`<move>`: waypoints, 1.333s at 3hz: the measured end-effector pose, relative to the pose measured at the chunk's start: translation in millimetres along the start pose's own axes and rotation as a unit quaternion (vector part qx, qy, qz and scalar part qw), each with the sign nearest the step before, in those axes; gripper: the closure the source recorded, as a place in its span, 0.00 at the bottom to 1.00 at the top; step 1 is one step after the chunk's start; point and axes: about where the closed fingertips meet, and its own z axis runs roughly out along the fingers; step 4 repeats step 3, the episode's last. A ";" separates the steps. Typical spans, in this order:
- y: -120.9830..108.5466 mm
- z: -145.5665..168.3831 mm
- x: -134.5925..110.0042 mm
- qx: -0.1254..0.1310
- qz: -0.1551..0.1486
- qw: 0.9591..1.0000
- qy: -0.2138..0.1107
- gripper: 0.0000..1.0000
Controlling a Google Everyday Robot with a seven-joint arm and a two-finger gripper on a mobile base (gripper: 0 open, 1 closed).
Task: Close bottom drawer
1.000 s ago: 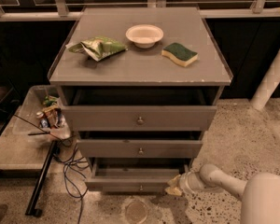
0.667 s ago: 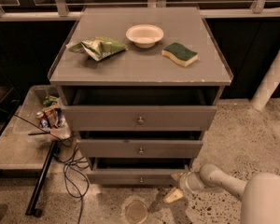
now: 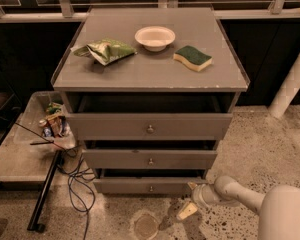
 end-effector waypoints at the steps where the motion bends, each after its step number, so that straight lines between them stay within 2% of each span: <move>1: -7.6 11.0 0.1 0.000 0.007 1.000 0.004 0.00; 2: -31.1 32.1 -7.7 0.014 0.016 1.000 0.007 0.00; 4: -31.0 32.2 -7.7 0.014 0.016 1.000 0.007 0.00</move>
Offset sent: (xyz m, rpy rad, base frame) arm 0.0857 0.0171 -0.0553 -0.0296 0.0270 -0.0895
